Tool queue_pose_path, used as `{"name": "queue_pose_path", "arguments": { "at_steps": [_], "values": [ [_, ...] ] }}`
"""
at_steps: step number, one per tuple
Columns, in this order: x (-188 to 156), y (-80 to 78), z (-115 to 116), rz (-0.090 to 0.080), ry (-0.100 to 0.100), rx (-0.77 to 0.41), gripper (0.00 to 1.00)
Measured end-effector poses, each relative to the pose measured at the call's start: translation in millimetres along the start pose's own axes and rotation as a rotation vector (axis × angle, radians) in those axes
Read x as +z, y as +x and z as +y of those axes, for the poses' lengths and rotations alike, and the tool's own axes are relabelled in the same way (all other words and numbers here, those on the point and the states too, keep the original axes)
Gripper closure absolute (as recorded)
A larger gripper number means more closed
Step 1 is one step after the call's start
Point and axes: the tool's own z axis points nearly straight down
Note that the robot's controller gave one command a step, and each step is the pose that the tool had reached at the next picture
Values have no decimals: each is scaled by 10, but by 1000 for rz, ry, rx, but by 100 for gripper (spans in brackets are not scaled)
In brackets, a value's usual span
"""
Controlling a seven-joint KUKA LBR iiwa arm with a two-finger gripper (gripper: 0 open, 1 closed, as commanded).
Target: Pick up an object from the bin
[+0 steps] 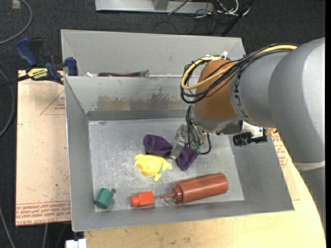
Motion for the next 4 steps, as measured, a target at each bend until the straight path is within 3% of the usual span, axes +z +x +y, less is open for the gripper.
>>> {"name": "queue_pose_path", "arguments": {
  "at_steps": [2, 4],
  "values": [
    [-139, 20, -8, 7, 3, 0, 100],
    [-515, 1, 7, 0, -2, -2, 100]
  ]
}}
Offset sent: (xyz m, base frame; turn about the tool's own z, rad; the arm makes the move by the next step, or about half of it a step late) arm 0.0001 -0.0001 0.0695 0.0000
